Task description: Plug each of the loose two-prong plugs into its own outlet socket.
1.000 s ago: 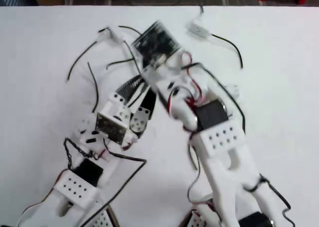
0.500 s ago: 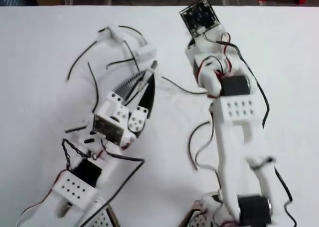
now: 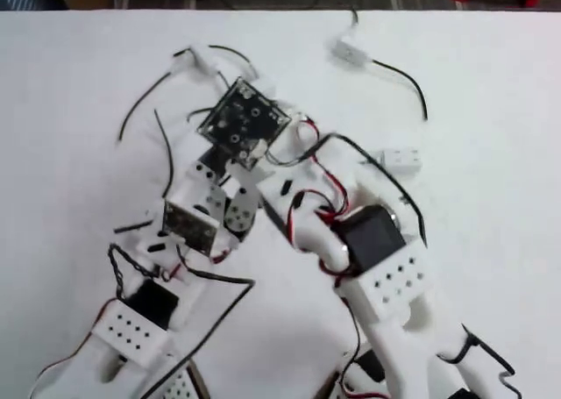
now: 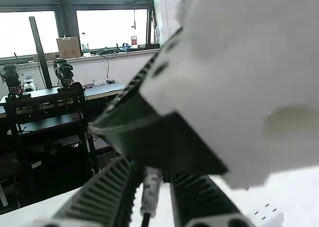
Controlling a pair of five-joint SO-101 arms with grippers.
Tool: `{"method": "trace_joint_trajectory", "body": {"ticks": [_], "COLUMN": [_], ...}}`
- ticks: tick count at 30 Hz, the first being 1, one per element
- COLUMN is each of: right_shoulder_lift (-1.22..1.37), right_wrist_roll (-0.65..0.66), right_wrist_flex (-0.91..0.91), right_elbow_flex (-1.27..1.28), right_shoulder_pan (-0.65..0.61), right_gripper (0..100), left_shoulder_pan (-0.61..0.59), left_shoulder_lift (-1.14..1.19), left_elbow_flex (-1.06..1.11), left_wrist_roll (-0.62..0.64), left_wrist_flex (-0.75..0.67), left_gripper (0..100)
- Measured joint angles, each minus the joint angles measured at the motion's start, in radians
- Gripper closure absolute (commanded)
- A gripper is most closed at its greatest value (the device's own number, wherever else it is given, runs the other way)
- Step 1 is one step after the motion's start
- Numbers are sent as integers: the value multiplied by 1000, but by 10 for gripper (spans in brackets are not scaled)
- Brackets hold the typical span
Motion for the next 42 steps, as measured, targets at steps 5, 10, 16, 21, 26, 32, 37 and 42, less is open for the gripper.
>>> {"method": "trace_joint_trajectory", "body": {"ticks": [5, 10, 16, 21, 26, 32, 37, 42], "right_shoulder_lift": [52, 181, 186, -3, -160, -192, -192, -192], "right_wrist_roll": [63, 100, 104, 106, 106, -6, -146, -262], "right_wrist_flex": [-149, -190, -110, 63, 222, 170, 51, -78], "right_elbow_flex": [104, 107, 109, 109, 183, 463, 672, 855], "right_shoulder_pan": [117, 250, 400, 408, 434, 543, 572, 572], "right_gripper": [979, 979, 979, 979, 979, 979, 979, 979], "left_shoulder_pan": [3, -2, 0, -2, -52, -215, -267, -285], "left_shoulder_lift": [3, 0, -5, -2, 0, 133, 407, 684], "left_elbow_flex": [2, 17, 15, 15, -94, -436, -772, -1037], "left_wrist_roll": [2, 2, 2, 0, 44, 106, 110, 180], "left_wrist_flex": [2, 0, 0, 3, 222, 658, 970, 1229], "left_gripper": [977, 977, 977, 977, 976, 976, 976, 976]}}
